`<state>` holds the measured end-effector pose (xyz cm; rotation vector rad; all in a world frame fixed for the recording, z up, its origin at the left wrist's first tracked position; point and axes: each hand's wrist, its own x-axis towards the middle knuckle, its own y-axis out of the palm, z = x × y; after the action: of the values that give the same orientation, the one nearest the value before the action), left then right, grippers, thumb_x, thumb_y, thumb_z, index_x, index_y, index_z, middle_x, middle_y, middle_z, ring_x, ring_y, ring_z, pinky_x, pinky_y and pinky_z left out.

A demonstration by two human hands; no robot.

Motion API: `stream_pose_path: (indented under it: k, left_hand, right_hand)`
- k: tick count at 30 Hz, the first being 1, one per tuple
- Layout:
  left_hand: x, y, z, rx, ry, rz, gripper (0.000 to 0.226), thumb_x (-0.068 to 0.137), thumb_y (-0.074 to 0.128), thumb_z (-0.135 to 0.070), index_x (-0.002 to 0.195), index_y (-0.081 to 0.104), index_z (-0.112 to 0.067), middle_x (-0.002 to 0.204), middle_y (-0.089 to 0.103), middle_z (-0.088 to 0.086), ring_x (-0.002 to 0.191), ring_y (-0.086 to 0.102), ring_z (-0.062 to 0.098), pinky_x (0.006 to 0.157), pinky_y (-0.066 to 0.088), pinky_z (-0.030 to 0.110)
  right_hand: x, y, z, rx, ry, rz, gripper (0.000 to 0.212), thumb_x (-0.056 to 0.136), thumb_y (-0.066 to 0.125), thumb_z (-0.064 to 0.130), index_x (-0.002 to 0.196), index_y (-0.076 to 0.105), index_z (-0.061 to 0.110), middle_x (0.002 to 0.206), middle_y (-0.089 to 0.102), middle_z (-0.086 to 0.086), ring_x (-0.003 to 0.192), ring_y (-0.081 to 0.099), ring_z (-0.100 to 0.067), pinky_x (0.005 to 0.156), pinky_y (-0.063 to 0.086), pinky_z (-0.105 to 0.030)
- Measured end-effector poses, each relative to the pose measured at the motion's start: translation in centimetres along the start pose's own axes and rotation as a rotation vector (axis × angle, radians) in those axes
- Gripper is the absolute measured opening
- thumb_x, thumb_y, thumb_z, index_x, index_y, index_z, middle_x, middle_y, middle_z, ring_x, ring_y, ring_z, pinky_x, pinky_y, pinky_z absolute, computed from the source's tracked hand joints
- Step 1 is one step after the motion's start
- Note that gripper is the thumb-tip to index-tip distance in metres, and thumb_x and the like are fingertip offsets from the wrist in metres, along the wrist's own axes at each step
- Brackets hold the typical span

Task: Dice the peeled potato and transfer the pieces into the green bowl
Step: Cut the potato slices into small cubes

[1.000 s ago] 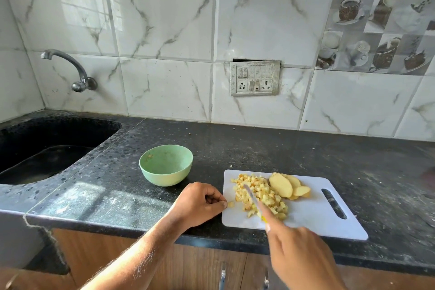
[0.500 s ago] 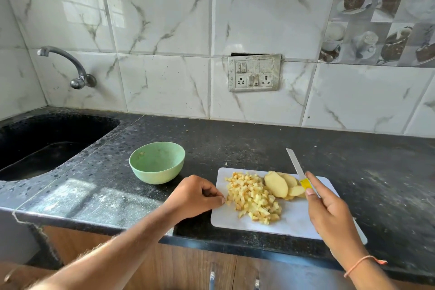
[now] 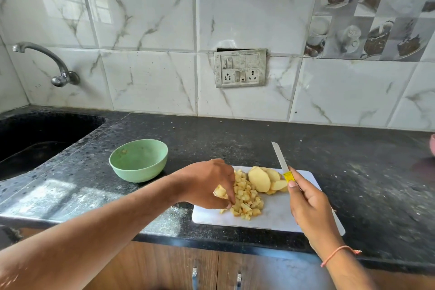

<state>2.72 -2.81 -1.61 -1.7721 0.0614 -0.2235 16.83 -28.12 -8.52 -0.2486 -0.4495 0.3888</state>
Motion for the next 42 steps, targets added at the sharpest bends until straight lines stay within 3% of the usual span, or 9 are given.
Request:
stream_pose_path:
  k: [9, 19, 23, 28, 30, 32, 35, 37, 42]
  left_hand:
    - [0.7, 0.6, -0.6, 0.281, 0.083, 0.018, 0.032, 0.1, 0.059, -0.051, 0.13, 0.069, -0.049, 0.129, 0.055, -0.015, 0.116, 0.047, 0.01, 0.078, 0.048, 0.031]
    - [2.0, -1.3, -0.7, 0.276, 0.107, 0.145, 0.029, 0.092, 0.071, -0.047, 0.121, 0.071, -0.048, 0.126, 0.053, -0.015, 0.116, 0.043, 0.006, 0.09, 0.046, 0.028]
    - [2.6, -1.2, -0.2, 0.286, 0.076, 0.096, 0.023, 0.093, 0.071, -0.043, 0.116, 0.071, -0.046, 0.115, 0.057, -0.019, 0.114, 0.048, 0.003, 0.083, 0.051, 0.031]
    - [2.9, -1.5, 1.0, -0.041, -0.083, -0.014, 0.025, 0.102, 0.063, -0.025, 0.116, 0.076, -0.041, 0.1, 0.068, -0.03, 0.093, 0.061, -0.012, 0.081, 0.05, 0.021]
    - [2.7, -2.0, 1.6, -0.137, -0.144, -0.044, 0.03, 0.104, 0.061, -0.019, 0.122, 0.075, -0.039, 0.106, 0.073, -0.026, 0.094, 0.064, -0.012, 0.081, 0.048, 0.016]
    - [2.1, -2.4, 2.3, -0.147, -0.184, -0.062, 0.033, 0.103, 0.067, -0.03, 0.133, 0.068, -0.043, 0.119, 0.069, -0.025, 0.099, 0.064, -0.009, 0.083, 0.049, 0.019]
    - [0.2, -2.6, 2.9, -0.103, -0.287, 0.015, 0.087, 0.081, 0.075, -0.073, 0.156, 0.036, -0.052, 0.146, 0.048, -0.024, 0.125, 0.053, 0.002, 0.103, 0.05, 0.032]
    - [-1.1, -2.3, 2.9, -0.003, -0.333, 0.078, 0.122, 0.066, 0.072, -0.09, 0.163, 0.008, -0.053, 0.161, 0.028, -0.021, 0.145, 0.03, 0.007, 0.12, 0.037, 0.041]
    - [-2.8, 0.5, 3.6, 0.054, -0.348, 0.068, 0.151, 0.054, 0.075, -0.094, 0.159, -0.024, -0.051, 0.168, 0.008, -0.017, 0.152, 0.012, 0.013, 0.127, 0.023, 0.049]
  right_hand:
    - [0.2, 0.1, -0.7, 0.013, -0.009, -0.002, 0.041, 0.107, 0.053, 0.034, 0.145, 0.054, 0.046, 0.078, 0.039, 0.0, 0.053, 0.046, -0.005, 0.06, 0.038, -0.026]
    - [0.5, 0.3, -1.5, 0.033, -0.017, -0.008, 0.042, 0.106, 0.054, 0.035, 0.146, 0.052, 0.047, 0.073, 0.038, 0.002, 0.059, 0.042, -0.007, 0.064, 0.037, -0.029]
    - [0.5, 0.3, -1.6, 0.035, -0.014, -0.009, 0.041, 0.106, 0.054, 0.036, 0.146, 0.053, 0.047, 0.073, 0.038, 0.001, 0.055, 0.042, -0.006, 0.061, 0.037, -0.026]
    - [0.4, 0.1, -1.4, 0.035, -0.012, -0.011, 0.041, 0.106, 0.053, 0.036, 0.146, 0.054, 0.046, 0.074, 0.04, -0.001, 0.053, 0.043, -0.005, 0.056, 0.037, -0.025]
    - [0.4, 0.1, -1.4, 0.04, -0.015, -0.013, 0.041, 0.106, 0.053, 0.036, 0.145, 0.054, 0.048, 0.074, 0.04, -0.001, 0.052, 0.042, -0.005, 0.055, 0.036, -0.024]
    - [0.4, 0.1, -1.3, 0.053, -0.012, -0.014, 0.04, 0.106, 0.053, 0.035, 0.144, 0.055, 0.047, 0.073, 0.039, 0.0, 0.051, 0.039, -0.005, 0.054, 0.035, -0.025]
    - [0.4, 0.1, -1.2, 0.071, -0.006, -0.011, 0.038, 0.106, 0.053, 0.035, 0.143, 0.055, 0.046, 0.071, 0.037, 0.002, 0.051, 0.037, -0.007, 0.053, 0.034, -0.025]
    - [0.5, 0.1, -1.2, 0.065, -0.002, -0.009, 0.039, 0.106, 0.053, 0.034, 0.144, 0.056, 0.044, 0.072, 0.038, 0.001, 0.051, 0.038, -0.006, 0.052, 0.034, -0.024]
    - [0.5, 0.3, -1.5, 0.069, 0.012, -0.013, 0.04, 0.105, 0.054, 0.039, 0.145, 0.055, 0.046, 0.074, 0.041, 0.004, 0.053, 0.044, -0.003, 0.057, 0.035, -0.024]
